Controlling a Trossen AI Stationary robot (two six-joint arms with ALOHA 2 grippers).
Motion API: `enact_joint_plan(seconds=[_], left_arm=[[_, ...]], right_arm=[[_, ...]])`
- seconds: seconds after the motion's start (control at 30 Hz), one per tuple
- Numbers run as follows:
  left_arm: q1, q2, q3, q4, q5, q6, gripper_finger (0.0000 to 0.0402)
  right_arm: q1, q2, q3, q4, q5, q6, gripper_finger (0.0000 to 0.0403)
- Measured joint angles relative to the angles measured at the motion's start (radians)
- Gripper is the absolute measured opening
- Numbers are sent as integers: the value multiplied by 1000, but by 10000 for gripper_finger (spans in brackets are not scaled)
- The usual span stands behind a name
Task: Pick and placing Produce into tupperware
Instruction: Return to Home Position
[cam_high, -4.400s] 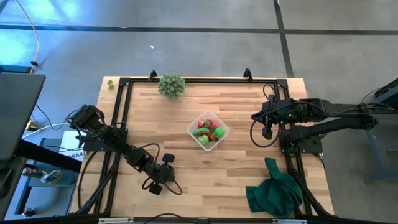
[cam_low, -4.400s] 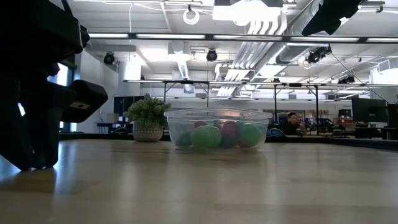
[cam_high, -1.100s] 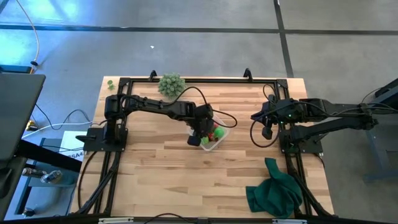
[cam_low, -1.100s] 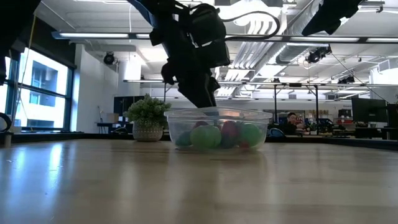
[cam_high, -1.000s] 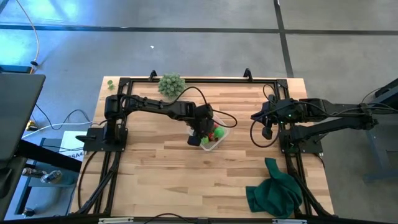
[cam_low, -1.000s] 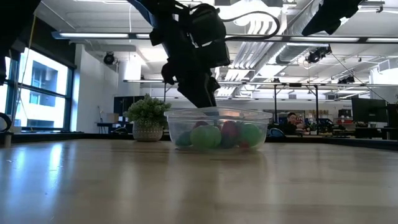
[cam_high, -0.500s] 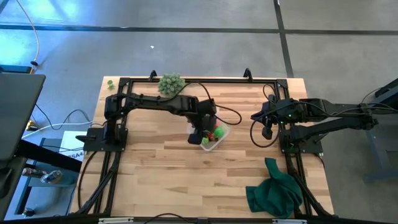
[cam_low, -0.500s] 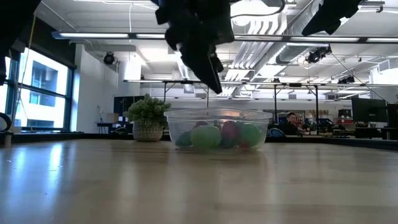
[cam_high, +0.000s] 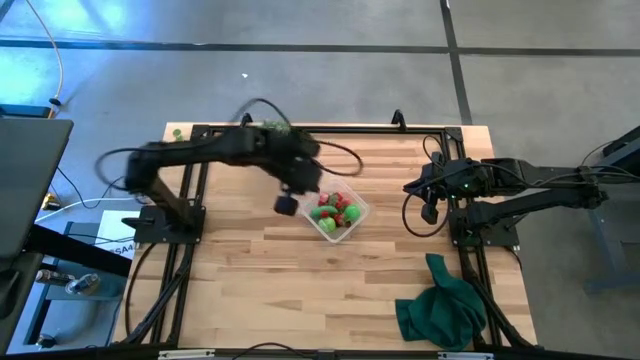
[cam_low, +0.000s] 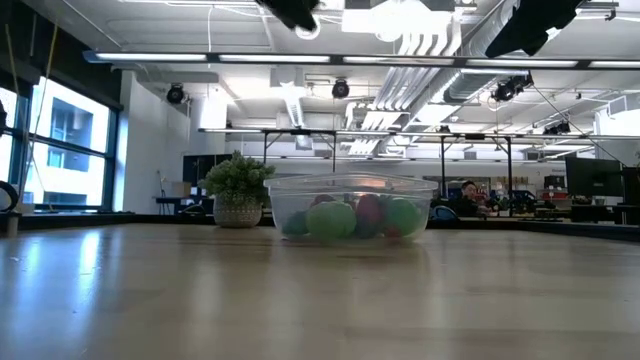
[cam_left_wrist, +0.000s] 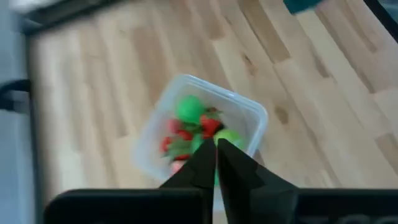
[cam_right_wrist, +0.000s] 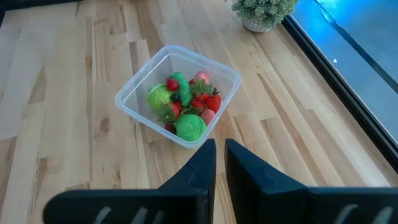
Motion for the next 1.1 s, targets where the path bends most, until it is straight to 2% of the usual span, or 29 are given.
enact_joint_plan(seconds=[0.07,0.27,0.43,0.53,0.7,0.9,1.1], left_arm=[[0,-62,0,-5,-32,7,4],[1,-213,0,-13,-52,12,20],[0,-334,-35,-2,-67,12,7],[2,-450,-124,26,-80,-6,2],[2,-684,-343,114,-145,-83,7],[2,-973,-590,253,-149,-156,1],[2,-1224,-739,287,-187,-238,5]], right_arm=[[0,0,0,0,0,0,25],[0,0,0,0,0,0,25],[0,0,0,0,0,0,25],[0,0,0,0,0,0,25],[0,0,0,0,0,0,25],[0,0,0,0,0,0,25],[0,0,0,0,0,0,25]])
